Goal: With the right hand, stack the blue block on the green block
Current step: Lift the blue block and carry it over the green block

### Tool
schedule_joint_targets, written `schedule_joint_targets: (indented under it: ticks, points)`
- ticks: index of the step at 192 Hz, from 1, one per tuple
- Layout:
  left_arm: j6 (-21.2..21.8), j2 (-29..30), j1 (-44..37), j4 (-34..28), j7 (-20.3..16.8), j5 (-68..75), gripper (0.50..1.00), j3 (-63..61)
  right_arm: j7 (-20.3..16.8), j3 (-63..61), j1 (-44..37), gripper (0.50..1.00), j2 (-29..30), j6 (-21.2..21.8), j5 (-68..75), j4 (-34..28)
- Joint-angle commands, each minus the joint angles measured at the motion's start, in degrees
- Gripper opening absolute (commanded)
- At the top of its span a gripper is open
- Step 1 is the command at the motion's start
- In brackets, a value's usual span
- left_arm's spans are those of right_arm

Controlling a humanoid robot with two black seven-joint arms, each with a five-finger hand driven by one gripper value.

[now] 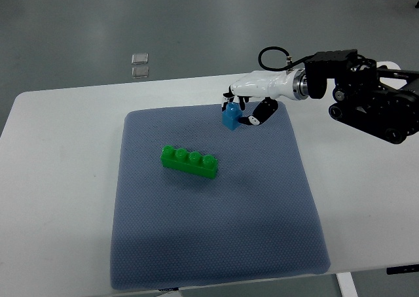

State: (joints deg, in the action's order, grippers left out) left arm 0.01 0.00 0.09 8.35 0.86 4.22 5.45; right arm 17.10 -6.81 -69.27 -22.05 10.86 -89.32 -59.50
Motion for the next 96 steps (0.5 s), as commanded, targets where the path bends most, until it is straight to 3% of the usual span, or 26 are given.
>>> schedule_joint_targets:
  ticks: [1, 61, 96]
  points:
    - [0.0, 0.0, 0.0, 0.0, 0.0, 0.0, 1.0, 0.0, 0.7, 0.0, -1.0, 0.527, 1.7, -0.5, -0.1, -1.7]
    - [0.0, 0.0, 0.0, 0.0, 0.0, 0.0, 1.0, 0.0, 0.6, 0.0, 0.0, 0.527, 8.5, -1.9, -1.1, 1.5]
    - [0.0, 0.0, 0.0, 0.0, -0.1, 0.0, 1.0, 0.0, 0.7, 0.0, 2.4, 0.527, 9.5, -3.1, -2.3, 3.6]
